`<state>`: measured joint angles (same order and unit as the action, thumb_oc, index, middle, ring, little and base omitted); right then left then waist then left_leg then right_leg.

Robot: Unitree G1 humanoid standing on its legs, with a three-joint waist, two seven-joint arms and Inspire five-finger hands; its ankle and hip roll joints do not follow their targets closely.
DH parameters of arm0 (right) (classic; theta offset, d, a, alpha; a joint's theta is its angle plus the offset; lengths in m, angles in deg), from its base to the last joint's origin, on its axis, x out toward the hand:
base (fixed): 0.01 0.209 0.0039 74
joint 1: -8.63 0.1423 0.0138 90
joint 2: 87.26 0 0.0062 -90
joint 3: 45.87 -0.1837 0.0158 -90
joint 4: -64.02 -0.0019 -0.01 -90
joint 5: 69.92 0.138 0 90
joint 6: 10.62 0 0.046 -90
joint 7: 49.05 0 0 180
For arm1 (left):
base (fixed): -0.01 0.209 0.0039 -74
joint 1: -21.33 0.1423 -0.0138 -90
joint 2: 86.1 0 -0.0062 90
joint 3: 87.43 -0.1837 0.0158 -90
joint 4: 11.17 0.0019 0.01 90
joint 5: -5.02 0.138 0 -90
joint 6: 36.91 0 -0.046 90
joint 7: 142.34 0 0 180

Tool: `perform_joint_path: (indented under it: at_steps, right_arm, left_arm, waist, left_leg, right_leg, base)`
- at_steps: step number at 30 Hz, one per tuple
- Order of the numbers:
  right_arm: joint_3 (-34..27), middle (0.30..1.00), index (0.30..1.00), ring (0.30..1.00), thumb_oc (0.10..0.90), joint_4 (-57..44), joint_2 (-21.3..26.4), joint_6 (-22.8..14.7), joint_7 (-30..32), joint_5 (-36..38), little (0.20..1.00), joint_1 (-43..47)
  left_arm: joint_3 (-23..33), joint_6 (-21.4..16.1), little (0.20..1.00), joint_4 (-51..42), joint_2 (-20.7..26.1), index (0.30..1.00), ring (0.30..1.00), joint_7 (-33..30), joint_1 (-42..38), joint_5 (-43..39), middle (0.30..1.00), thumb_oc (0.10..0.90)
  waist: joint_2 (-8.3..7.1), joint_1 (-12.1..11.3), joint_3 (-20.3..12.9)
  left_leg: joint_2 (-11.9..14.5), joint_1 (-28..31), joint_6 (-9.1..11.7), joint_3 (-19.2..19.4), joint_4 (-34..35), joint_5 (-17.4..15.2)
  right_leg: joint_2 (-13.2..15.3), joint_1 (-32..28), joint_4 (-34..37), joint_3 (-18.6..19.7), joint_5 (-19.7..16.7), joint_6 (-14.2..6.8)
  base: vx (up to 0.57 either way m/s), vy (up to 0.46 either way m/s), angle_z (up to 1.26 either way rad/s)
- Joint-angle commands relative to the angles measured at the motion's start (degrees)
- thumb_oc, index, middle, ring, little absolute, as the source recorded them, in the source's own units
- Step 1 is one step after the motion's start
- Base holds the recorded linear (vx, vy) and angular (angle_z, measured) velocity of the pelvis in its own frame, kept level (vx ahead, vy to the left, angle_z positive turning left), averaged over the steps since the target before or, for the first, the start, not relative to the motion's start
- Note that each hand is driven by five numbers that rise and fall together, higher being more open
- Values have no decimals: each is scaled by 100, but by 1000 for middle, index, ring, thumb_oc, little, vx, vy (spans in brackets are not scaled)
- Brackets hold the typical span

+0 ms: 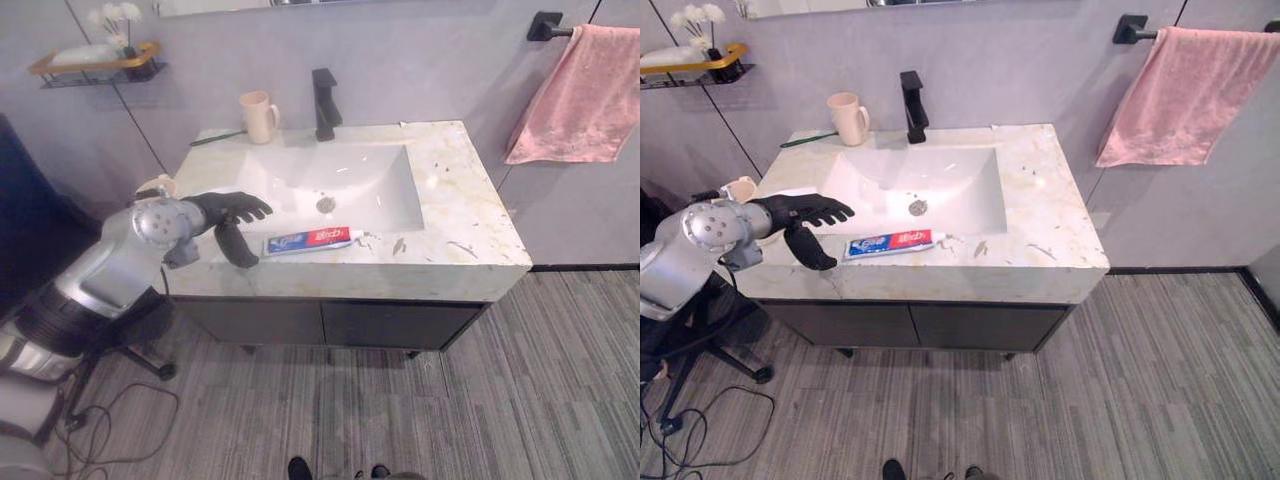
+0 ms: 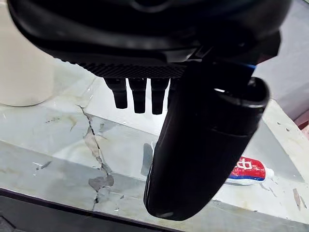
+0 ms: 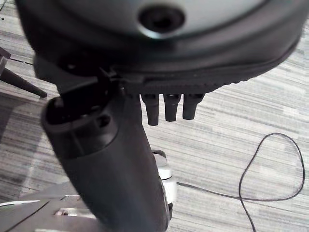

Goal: Organize the bathroom.

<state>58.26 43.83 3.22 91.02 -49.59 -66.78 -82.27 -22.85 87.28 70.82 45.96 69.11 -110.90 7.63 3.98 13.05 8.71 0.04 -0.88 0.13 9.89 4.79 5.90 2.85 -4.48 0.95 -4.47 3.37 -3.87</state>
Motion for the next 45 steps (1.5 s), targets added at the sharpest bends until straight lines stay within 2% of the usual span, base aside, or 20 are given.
perform_joint_path:
  at_steps: [1,21,30,45]
  right_arm:
    - [109,900,900,900,800,-82,266,31,127,-4,900,-159]
    - [140,900,900,900,800,-108,253,35,102,-72,900,-200]
    - [150,900,900,900,800,-126,265,32,105,-64,900,-199]
    - [111,900,900,900,800,-130,291,1,116,24,900,-193]
  left_arm:
    - [775,-69,900,45,-65,900,900,-244,-925,367,900,800]
    - [736,117,900,-86,-384,900,900,-6,-998,504,900,800]
    - [722,211,900,-104,-447,900,900,120,-1026,625,900,800]
    - [676,133,900,-23,-454,900,900,205,-1048,867,900,800]
  waist:
    - [59,29,-322]
    - [-22,87,-305]
    - [-7,99,-301]
    - [22,88,-227]
  left_leg:
    - [326,-260,274,-405,-770,-540]
    - [349,-332,280,-416,-841,-525]
    - [339,-344,274,-431,-851,-514]
    - [328,-396,277,-459,-863,-481]
  right_leg:
    - [105,472,-538,-317,-145,-505]
    - [95,452,-547,-344,-130,-486]
    - [94,443,-557,-346,-119,-476]
    - [93,460,-580,-364,-109,-459]
  base:
    - [0,0,0]
    - [0,0,0]
    - [0,0,0]
    - [0,0,0]
